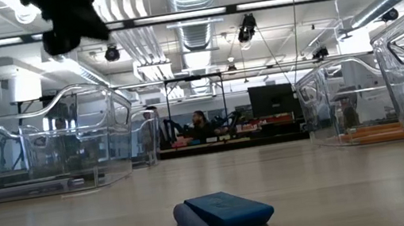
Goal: Sort crayons/erasers/pens/pencils in bins
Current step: Put the blue eraser into the bottom transparent bin
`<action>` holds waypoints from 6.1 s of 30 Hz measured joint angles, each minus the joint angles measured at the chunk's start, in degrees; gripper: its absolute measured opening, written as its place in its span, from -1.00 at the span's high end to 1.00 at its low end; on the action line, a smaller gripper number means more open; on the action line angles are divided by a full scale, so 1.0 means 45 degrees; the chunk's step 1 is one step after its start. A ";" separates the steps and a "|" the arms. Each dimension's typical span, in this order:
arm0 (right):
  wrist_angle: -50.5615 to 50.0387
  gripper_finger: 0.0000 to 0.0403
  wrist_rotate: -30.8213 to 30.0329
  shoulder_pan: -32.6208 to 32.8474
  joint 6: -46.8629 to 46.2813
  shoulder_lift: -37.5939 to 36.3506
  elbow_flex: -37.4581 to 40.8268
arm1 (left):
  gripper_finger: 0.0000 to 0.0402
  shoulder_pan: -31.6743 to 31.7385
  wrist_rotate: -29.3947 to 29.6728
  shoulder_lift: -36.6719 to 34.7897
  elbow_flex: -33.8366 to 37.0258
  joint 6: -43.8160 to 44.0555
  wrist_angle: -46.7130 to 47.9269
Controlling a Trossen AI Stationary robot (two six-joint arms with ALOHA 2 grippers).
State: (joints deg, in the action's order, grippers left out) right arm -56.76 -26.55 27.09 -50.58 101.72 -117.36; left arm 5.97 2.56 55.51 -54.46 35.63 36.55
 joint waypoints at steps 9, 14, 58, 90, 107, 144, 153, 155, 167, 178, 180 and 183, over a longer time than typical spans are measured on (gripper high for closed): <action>-0.1600 0.09 0.1059 0.0249 -0.2461 0.1732 0.0010 | 0.79 -0.5612 0.3005 0.0469 -0.0228 0.0250 -0.3493; -0.1557 0.09 0.1667 0.0531 -0.2617 0.2737 0.0010 | 0.79 -0.7057 0.3158 0.1119 -0.0233 0.0319 -0.5267; 0.0168 -0.04 0.2997 0.1123 -0.7409 0.6508 -0.0044 | 0.79 -0.9444 0.2441 0.2985 -0.2068 -0.2460 -0.9310; 0.0362 -0.04 0.3134 0.1250 -0.4502 0.7230 -0.0078 | 0.79 -0.9504 0.2468 0.2986 -0.1982 -0.2460 -0.9246; -0.0233 0.50 0.2611 0.1245 -0.5140 0.7366 0.0003 | 0.79 -0.9494 0.3109 0.2986 -0.1982 -0.2726 -0.9265; -0.2429 0.33 0.2997 0.0953 -0.5133 0.7133 -0.1200 | 0.79 -0.9504 0.3116 0.2966 -0.1991 -0.2674 -0.9245; -0.2277 0.05 0.3580 0.0639 -0.6130 0.7518 -0.0981 | 0.79 -0.9499 0.3111 0.2933 -0.1991 -0.2674 -0.9236; -0.2313 0.04 0.3576 0.0603 -0.6094 0.7546 -0.0981 | 0.79 -0.9499 0.3106 0.2905 -0.1991 -0.2674 -0.9236; -0.2189 0.54 0.3659 0.0511 -0.4939 0.8108 -0.0948 | 0.79 -0.9499 0.3109 0.2864 -0.1987 -0.2795 -0.9236; -0.2292 0.83 0.3828 0.0506 -0.4352 0.7692 -0.1068 | 0.79 -0.9505 0.3106 0.2821 -0.1987 -0.2790 -0.9230; -0.2345 0.82 0.3840 0.0506 -0.4139 0.7510 -0.1137 | 0.79 -0.9509 0.3106 0.2821 -0.1987 -0.2790 -0.9226; -0.2737 0.82 0.3799 0.0506 -0.3844 0.7236 -0.1217 | 0.79 -0.9509 0.3106 0.2821 -0.1987 -0.2790 -0.9236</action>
State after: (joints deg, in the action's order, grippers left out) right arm -69.08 -9.45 29.36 -67.88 134.28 -122.84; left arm -36.82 16.53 68.20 -63.40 23.07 -5.02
